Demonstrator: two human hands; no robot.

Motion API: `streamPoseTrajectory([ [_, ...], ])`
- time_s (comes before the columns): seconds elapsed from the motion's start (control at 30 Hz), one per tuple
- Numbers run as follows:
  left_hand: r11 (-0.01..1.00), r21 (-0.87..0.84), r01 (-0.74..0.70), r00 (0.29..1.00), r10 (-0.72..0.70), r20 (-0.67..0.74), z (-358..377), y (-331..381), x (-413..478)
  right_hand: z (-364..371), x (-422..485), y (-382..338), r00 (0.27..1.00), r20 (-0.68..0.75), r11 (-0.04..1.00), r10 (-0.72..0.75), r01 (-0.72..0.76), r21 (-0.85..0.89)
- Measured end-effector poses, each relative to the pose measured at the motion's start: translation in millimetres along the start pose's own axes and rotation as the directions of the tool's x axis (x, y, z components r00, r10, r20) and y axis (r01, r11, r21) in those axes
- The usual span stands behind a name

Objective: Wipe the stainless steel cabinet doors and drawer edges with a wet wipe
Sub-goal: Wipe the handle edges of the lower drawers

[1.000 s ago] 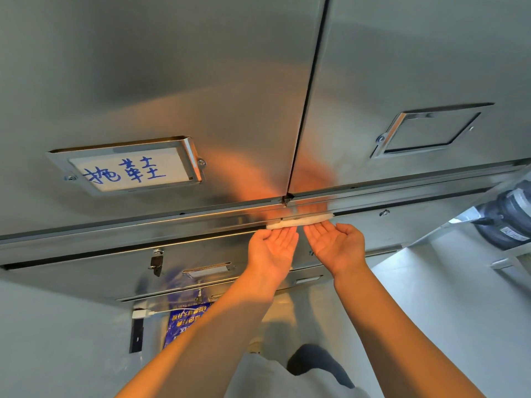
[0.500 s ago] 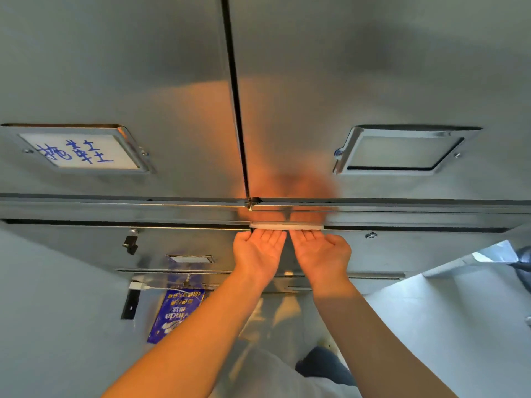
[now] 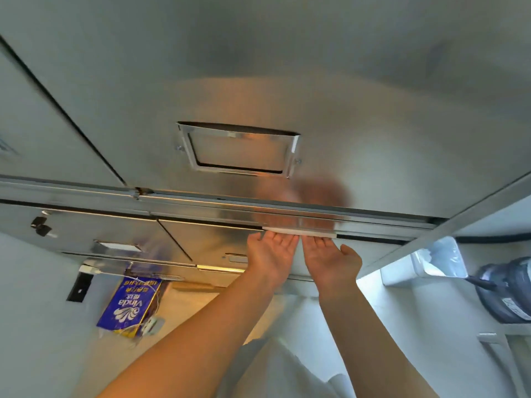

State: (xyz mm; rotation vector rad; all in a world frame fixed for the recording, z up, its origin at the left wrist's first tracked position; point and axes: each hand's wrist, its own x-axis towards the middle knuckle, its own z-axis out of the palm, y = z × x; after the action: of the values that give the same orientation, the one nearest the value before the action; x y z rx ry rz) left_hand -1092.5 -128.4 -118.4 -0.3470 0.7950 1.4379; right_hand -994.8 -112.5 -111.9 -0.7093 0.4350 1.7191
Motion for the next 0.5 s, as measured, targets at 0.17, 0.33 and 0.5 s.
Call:
streamPoseTrajectory([
  [0.17,0.997,0.024,0.075,0.997,-0.075,-0.011,26,-61,7,-9,-4,-66,0.999,0.019,0.997,-0.048,0.047,0.067],
  [0.33,0.990,-0.011,0.141,0.990,-0.142,-0.016,44,-98,13,-15,-3,-109,0.997,0.009,0.993,-0.081,0.080,0.087],
  [0.5,0.980,0.026,0.197,0.980,-0.197,-0.027,55,-115,13,-17,-1,-133,0.995,0.017,0.988,-0.098,0.095,0.121],
])
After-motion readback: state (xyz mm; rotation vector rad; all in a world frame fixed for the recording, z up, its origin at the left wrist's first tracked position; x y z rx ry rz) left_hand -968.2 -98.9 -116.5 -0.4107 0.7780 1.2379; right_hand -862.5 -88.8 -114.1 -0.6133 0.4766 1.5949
